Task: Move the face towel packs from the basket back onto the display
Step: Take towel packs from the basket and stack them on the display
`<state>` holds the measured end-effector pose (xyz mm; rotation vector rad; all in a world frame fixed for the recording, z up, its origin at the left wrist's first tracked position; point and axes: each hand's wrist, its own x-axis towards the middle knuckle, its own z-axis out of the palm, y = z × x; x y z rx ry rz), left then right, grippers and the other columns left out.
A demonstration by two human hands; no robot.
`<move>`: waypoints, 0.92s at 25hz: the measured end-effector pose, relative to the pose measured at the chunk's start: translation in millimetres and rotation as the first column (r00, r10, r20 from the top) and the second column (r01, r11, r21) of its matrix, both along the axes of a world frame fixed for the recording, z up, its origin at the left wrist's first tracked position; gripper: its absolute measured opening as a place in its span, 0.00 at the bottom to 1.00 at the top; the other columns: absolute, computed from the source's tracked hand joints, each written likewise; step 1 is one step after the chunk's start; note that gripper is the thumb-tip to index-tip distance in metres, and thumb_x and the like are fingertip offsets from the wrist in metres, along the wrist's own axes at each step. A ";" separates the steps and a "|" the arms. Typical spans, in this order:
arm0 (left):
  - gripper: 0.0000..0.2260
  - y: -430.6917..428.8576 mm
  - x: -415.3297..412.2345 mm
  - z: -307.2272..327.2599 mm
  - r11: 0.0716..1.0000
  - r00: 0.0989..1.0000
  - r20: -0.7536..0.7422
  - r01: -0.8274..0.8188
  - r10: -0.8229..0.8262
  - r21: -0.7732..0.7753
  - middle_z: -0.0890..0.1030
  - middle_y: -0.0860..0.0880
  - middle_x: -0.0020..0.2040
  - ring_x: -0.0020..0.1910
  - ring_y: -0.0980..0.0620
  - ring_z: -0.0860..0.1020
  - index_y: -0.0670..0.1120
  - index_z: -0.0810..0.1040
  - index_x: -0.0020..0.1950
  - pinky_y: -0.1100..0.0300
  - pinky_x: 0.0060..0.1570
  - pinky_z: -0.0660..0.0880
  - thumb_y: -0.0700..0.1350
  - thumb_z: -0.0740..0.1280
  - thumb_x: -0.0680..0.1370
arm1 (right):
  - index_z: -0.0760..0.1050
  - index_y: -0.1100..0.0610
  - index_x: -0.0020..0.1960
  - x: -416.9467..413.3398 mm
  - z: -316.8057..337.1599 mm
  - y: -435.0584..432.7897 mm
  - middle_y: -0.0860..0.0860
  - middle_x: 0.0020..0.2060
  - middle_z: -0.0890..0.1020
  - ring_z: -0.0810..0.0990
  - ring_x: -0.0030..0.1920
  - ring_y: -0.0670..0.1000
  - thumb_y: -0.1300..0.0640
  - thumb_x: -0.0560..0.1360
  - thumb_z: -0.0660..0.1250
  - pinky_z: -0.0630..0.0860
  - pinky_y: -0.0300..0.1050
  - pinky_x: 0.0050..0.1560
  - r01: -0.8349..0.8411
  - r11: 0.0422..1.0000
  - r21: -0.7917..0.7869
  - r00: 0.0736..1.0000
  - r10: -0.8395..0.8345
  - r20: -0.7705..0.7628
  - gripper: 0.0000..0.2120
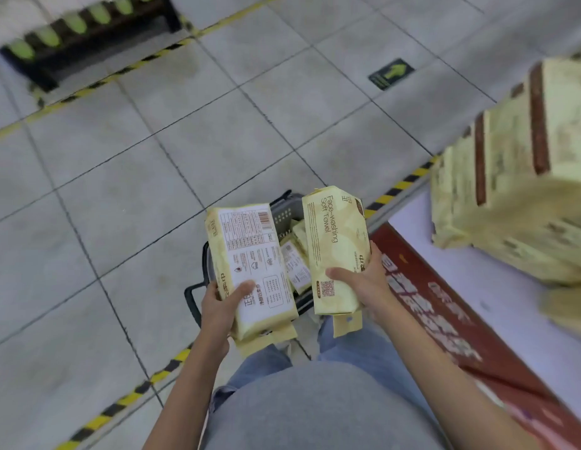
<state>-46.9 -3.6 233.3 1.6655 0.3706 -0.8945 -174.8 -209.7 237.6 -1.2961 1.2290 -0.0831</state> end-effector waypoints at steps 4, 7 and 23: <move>0.21 0.7 7.2 11.9 0.957 0.958 0.037 0.285 -0.284 -0.054 0.81 0.44 0.54 0.46 0.47 0.81 0.43 0.71 0.62 0.54 0.35 0.79 0.41 0.71 0.72 | 0.59 0.49 0.69 -50.4 8.9 57.4 0.50 0.61 0.74 0.75 0.60 0.54 0.60 0.58 0.80 0.75 0.60 0.59 0.277 0.961 0.019 0.961 -0.278 0.010 0.46; 0.20 -13.0 -9.9 16.3 0.865 0.871 0.037 0.492 -0.491 -0.102 0.82 0.45 0.52 0.46 0.47 0.82 0.43 0.72 0.62 0.58 0.32 0.80 0.41 0.71 0.72 | 0.60 0.45 0.61 -96.9 16.3 94.8 0.50 0.59 0.74 0.75 0.59 0.53 0.61 0.59 0.79 0.76 0.59 0.58 0.487 0.873 0.031 0.873 -0.487 -0.007 0.40; 0.23 -46.3 -306.5 16.3 0.288 0.297 0.017 0.938 -0.955 -0.193 0.80 0.46 0.57 0.51 0.47 0.81 0.46 0.70 0.65 0.53 0.43 0.79 0.43 0.71 0.72 | 0.55 0.44 0.70 -373.2 18.8 264.9 0.49 0.60 0.73 0.75 0.59 0.54 0.44 0.46 0.76 0.77 0.60 0.56 0.966 0.258 0.007 0.258 -0.964 -0.064 0.56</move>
